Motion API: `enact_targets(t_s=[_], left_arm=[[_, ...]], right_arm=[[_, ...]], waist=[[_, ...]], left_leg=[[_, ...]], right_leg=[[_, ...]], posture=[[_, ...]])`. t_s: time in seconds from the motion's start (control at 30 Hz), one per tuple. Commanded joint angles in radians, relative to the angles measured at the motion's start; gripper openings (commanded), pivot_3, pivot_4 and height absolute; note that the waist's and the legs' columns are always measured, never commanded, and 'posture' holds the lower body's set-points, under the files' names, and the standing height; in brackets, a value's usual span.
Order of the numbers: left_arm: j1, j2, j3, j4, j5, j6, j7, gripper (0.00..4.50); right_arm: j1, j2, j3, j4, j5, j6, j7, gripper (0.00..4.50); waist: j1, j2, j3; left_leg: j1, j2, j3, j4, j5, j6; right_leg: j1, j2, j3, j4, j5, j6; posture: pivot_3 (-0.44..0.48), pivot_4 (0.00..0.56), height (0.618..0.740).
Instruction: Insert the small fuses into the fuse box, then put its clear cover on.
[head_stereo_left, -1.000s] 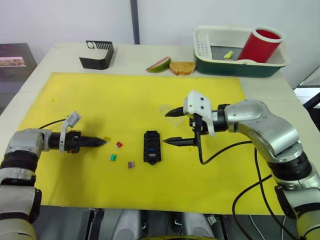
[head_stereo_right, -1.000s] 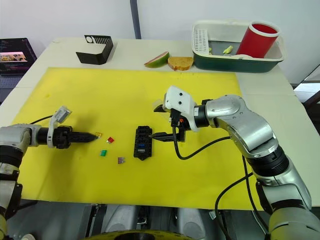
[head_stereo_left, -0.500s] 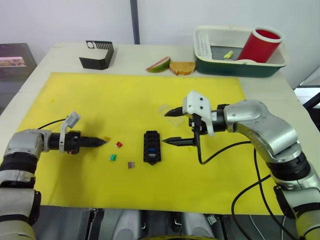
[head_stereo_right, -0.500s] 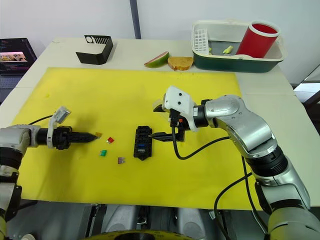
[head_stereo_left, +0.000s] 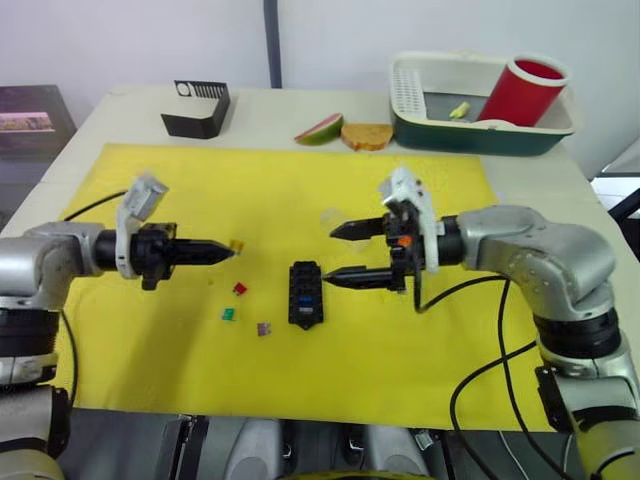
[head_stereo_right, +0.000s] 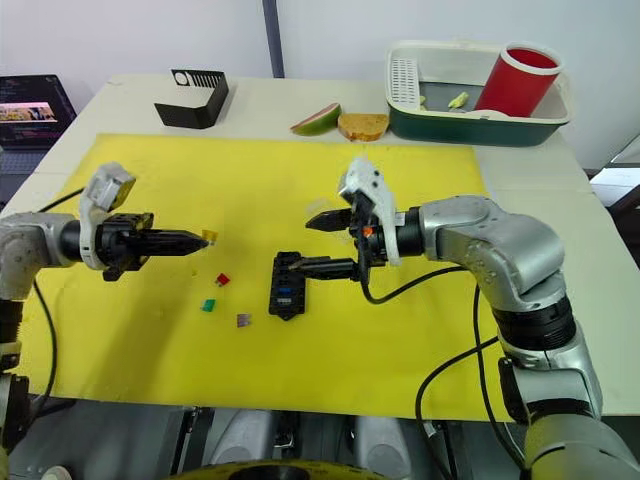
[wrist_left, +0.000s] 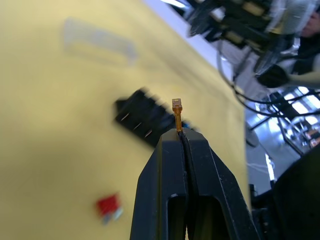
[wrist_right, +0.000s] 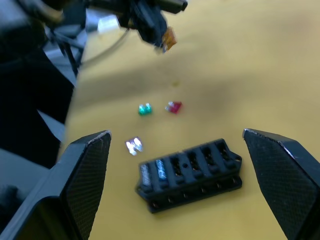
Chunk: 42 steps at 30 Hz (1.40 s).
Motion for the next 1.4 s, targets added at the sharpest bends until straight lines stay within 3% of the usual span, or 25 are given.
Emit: enact_targets(t_s=[0.03,0.27,0.37,0.43,0.7,0.83,1.4], left_arm=[[-0.035,-0.011,0.030,-0.111,-0.079,0.017,0.039,0.03],[-0.096,-0.059,0.008,-0.163,-0.146,0.015,0.105,0.03],[-0.116,-0.076,-0.007,-0.171,-0.158,0.008,0.117,0.00],[-0.127,-0.085,-0.019,-0.182,-0.166,0.003,0.124,0.00],[-0.141,-0.099,-0.040,-0.184,-0.181,-0.002,0.143,0.00],[-0.139,-0.099,-0.044,-0.181,-0.182,-0.009,0.146,0.00],[-0.130,-0.089,-0.041,-0.185,-0.183,-0.021,0.154,0.00]], right_arm=[[-0.084,0.032,-0.136,0.032,0.166,0.150,-0.066,4.50],[-0.132,0.084,-0.202,0.055,0.323,0.312,-0.185,4.50],[-0.144,0.122,-0.208,0.054,0.366,0.325,-0.242,3.63],[-0.152,0.148,-0.203,0.055,0.378,0.323,-0.282,2.70],[-0.175,0.172,-0.189,0.074,0.412,0.303,-0.351,2.70],[-0.178,0.165,-0.183,0.081,0.423,0.297,-0.363,1.43],[-0.169,0.145,-0.138,0.065,0.430,0.253,-0.360,1.43]], waist=[[-0.002,0.000,0.000],[-0.001,0.000,0.000],[-0.001,0.000,0.000],[-0.001,0.000,0.000],[-0.001,0.000,0.000],[-0.001,0.000,0.000],[-0.001,0.000,0.000]], left_leg=[[0.000,0.000,0.000,0.000,0.000,0.000],[0.000,0.000,0.000,0.000,0.000,0.000],[0.000,0.000,0.001,0.000,0.000,0.000],[0.000,0.000,0.001,0.000,0.000,0.000],[0.000,0.000,0.001,0.000,0.000,0.000],[0.000,0.000,0.001,0.000,0.000,0.000],[0.000,0.000,0.001,0.000,0.000,0.000]], right_leg=[[0.000,0.000,0.000,0.000,0.000,0.000],[0.000,0.000,0.000,0.000,0.000,0.000],[0.000,0.000,0.000,0.000,0.000,0.000],[0.000,0.001,0.000,0.000,0.000,0.000],[0.000,0.001,0.000,0.000,0.000,0.000],[0.000,0.002,0.000,0.000,0.000,0.000],[0.000,0.002,0.000,0.000,0.000,0.000]], posture=[[0.000,0.150,0.740],[0.000,0.150,0.740],[0.000,0.150,0.740],[0.000,0.150,0.740],[0.000,0.150,0.740],[0.000,0.150,0.740],[0.000,0.150,0.740]])
